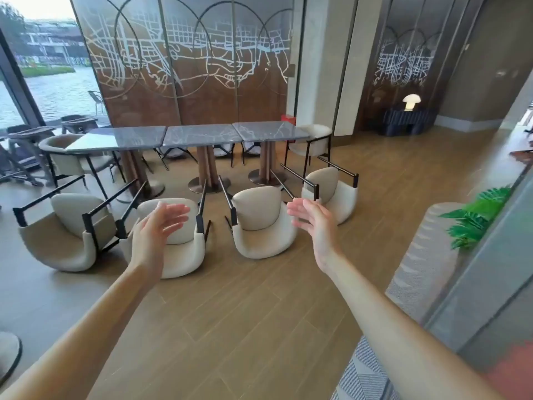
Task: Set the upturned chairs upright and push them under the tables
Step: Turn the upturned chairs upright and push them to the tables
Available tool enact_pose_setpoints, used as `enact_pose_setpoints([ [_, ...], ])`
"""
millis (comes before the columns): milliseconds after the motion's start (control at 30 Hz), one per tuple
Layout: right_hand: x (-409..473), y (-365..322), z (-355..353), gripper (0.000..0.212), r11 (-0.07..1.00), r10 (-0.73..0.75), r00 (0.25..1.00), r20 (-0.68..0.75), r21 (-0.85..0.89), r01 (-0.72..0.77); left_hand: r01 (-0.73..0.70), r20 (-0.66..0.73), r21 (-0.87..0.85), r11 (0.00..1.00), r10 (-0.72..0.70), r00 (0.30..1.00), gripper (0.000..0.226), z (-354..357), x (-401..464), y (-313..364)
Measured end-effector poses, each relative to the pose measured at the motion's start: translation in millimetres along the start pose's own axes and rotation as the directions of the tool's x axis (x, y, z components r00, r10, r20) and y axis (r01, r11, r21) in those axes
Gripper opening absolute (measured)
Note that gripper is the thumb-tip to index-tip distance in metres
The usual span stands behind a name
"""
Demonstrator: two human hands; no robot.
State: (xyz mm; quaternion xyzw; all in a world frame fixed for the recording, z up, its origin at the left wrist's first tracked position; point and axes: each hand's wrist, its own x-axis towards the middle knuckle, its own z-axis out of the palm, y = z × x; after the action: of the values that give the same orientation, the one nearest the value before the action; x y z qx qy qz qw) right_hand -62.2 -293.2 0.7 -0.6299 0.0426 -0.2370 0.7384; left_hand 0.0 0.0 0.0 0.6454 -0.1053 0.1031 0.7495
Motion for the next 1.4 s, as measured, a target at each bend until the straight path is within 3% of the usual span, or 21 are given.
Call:
enact_pose_setpoints([
  [333, 199.9, 52.7, -53.0, 0.026, 0.998, 0.066, 0.997, -0.045, 0.027, -0.065, 0.012, -0.044, -0.030, 0.999, -0.014, 0.999, 0.040, 135.6, 178.7, -66.3],
  [467, 273.2, 76.6, -81.8, 0.025, 0.985, 0.168, 0.977, -0.131, 0.065, -0.161, 0.088, -0.033, -0.011, 0.996, -0.089, 0.996, 0.036, 196.2, 233.0, -103.9],
  [600, 354.3, 101.3, -120.8, 0.024, 0.986, 0.167, 0.969, -0.181, 0.051, -0.160, 0.146, 0.008, -0.020, 0.989, -0.145, 0.989, 0.036, 268.5, 299.8, -161.6],
  [767, 477.8, 135.7, -175.8, 0.026, 0.988, 0.155, 0.956, -0.250, 0.017, -0.156, 0.215, 0.076, -0.064, 0.975, -0.210, 0.975, 0.035, 382.9, 402.7, -248.5],
  [1000, 652.8, 155.7, -255.3, 0.026, 0.987, 0.145, 0.922, -0.359, -0.011, -0.160, 0.278, 0.159, -0.136, 0.951, -0.256, 0.953, 0.035, 536.4, 545.2, -319.9],
  [1233, 807.1, 189.0, -356.3, 0.028, 0.988, 0.148, 0.892, -0.426, 0.020, -0.154, 0.281, 0.217, -0.045, 0.959, -0.265, 0.939, 0.032, 686.3, 651.6, -391.9],
  [1400, 925.5, 238.0, -442.4, 0.027, 0.977, 0.206, 0.902, -0.380, 0.024, -0.213, 0.292, 0.174, 0.001, 0.956, -0.288, 0.942, 0.028, 789.5, 716.3, -464.1],
])
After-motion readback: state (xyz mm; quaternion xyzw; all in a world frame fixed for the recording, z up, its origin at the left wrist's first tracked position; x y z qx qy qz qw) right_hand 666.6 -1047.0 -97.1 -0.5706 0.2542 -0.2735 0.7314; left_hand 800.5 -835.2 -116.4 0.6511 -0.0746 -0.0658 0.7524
